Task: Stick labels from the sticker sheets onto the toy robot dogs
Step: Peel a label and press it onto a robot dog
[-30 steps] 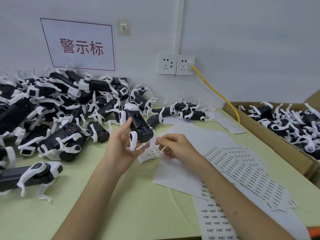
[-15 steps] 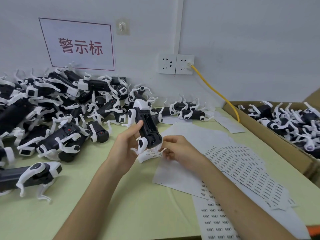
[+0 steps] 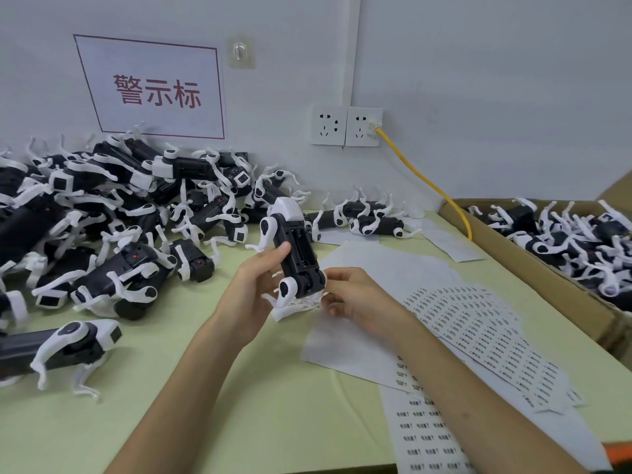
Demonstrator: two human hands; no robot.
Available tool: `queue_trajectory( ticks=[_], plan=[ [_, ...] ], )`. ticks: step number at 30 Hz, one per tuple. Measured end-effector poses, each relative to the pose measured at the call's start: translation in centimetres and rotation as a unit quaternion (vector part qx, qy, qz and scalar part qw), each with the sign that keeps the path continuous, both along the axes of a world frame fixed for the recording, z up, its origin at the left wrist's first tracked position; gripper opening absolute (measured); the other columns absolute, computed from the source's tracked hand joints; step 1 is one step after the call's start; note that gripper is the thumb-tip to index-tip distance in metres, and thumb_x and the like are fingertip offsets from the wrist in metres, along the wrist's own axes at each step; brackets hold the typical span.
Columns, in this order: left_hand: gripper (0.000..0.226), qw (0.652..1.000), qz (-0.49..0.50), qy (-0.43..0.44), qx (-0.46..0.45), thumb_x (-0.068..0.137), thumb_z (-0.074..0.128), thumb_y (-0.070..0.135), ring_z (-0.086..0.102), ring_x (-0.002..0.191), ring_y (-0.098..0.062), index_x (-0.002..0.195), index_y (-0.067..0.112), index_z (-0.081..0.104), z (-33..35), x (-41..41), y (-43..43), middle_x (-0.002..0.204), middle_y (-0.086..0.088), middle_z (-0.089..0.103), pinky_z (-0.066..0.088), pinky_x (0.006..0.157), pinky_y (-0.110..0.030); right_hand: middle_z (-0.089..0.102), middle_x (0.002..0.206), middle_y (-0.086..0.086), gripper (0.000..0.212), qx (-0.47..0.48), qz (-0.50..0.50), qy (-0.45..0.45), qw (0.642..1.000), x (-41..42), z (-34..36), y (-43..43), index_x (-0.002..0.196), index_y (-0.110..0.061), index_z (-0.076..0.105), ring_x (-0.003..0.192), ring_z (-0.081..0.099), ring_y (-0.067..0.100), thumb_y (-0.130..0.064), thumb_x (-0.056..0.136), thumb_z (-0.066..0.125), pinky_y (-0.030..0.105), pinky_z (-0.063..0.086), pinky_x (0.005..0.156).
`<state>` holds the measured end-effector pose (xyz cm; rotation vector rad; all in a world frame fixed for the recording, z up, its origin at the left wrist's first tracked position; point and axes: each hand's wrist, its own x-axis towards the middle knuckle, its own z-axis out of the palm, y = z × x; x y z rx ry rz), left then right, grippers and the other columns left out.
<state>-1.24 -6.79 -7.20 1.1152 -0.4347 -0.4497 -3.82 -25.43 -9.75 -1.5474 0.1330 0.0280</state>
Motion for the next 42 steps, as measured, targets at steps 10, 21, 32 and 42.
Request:
queue_trajectory(
  ticks=[10, 21, 32, 42],
  plan=[
    [0.052, 1.0, 0.024, 0.0, 0.01, 0.089, 0.067, 0.038, 0.065, 0.107, -0.032, 0.125, 0.001, 0.065, -0.1, -0.1, -0.2, 0.113, -0.017, 0.069, 0.049, 0.1, -0.043, 0.063, 0.066, -0.001, 0.006, -0.058, -0.054, -0.031, 0.996, 0.0, 0.2, 0.4, 0.092, -0.003, 0.075, 0.052, 0.05, 0.011, -0.005, 0.091, 0.069, 0.019, 0.04, 0.048],
    [0.013, 0.948, 0.146, 0.215, -0.181, 0.074, 0.08, 0.02, 0.056, 0.05, -0.01, 0.073, 0.014, 0.068, -0.6, 1.2, 0.3, 0.058, 0.001, 0.061, 0.049, 0.05, -0.017, 0.043, 0.06, -0.001, 0.018, 0.209, -0.021, -0.093, 0.973, -1.0, 2.5, 0.2, 0.101, -0.017, 0.076, 0.049, 0.029, 0.011, -0.012, 0.095, 0.06, 0.021, 0.027, 0.045],
    [0.032, 0.955, 0.119, 0.167, -0.216, 0.084, 0.074, 0.027, 0.073, 0.112, -0.023, 0.111, 0.012, 0.067, -0.7, 0.2, -0.4, 0.109, 0.0, 0.078, 0.052, 0.099, -0.035, 0.038, 0.059, -0.004, 0.05, 0.239, 0.21, -0.046, 0.947, -2.5, 1.9, 2.8, 0.139, -0.038, 0.061, 0.054, 0.022, 0.011, -0.025, 0.091, 0.058, 0.021, 0.028, 0.046],
    [0.016, 0.985, 0.07, 0.099, -0.123, 0.093, 0.067, 0.035, 0.068, 0.121, -0.01, 0.108, 0.031, 0.07, -1.2, 0.0, -0.8, 0.113, 0.006, 0.078, 0.039, 0.11, -0.039, 0.034, 0.069, -0.003, 0.053, 0.252, 0.239, -0.04, 0.937, -2.5, 1.5, 3.2, 0.146, -0.041, 0.052, 0.056, 0.023, 0.011, -0.022, 0.097, 0.05, 0.022, 0.022, 0.046]
  ],
)
